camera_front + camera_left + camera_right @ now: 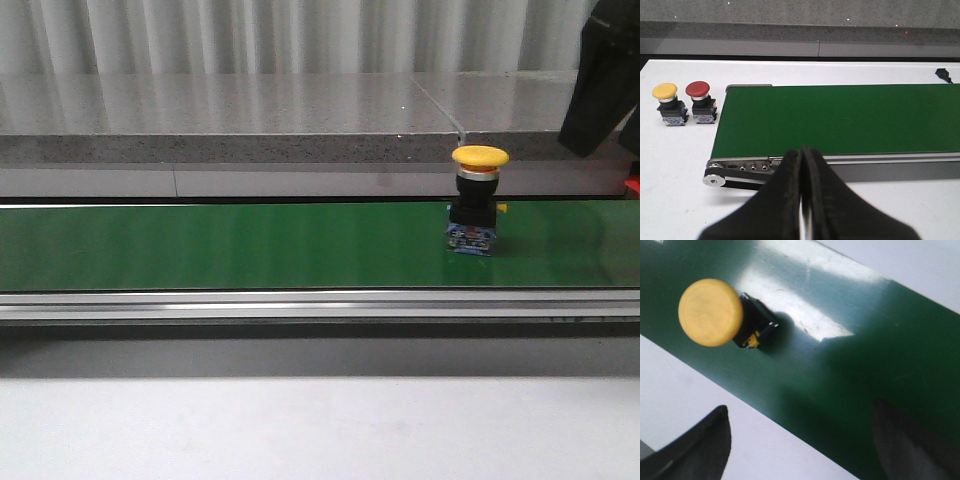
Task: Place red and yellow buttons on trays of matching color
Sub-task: 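Grasp the yellow button on the belt with the right gripper and lift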
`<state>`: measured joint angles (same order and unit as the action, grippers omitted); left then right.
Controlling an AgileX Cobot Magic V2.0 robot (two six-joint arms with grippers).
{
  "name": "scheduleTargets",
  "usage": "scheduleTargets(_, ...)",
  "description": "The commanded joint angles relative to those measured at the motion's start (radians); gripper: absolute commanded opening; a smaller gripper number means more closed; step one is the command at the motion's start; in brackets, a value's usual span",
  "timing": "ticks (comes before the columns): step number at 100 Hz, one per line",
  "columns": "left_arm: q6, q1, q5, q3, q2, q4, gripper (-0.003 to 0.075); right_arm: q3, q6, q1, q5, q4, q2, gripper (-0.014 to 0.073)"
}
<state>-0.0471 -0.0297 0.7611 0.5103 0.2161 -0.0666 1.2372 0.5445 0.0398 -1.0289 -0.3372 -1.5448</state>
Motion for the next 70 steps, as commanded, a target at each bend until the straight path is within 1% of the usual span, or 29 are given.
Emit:
scheduleTargets(1, 0.003, -0.008, -0.066, 0.026, 0.013, -0.014, -0.0021, 0.001, 0.034, 0.020, 0.063, -0.024, 0.046, 0.0579)
scheduleTargets(29, 0.003, -0.008, -0.066, 0.026, 0.013, -0.014, -0.0021, -0.022, 0.065, 0.095, 0.190, -0.025, 0.041, 0.0579)
scheduleTargets(40, 0.003, -0.008, -0.066, 0.026, 0.013, -0.014, -0.0021, -0.022, 0.065, 0.096, 0.237, -0.028, 0.039, 0.0579)
scheduleTargets(70, 0.003, -0.008, -0.066, 0.026, 0.013, -0.014, -0.0021, -0.022, 0.065, 0.096, 0.267, -0.035, -0.059, 0.0575)
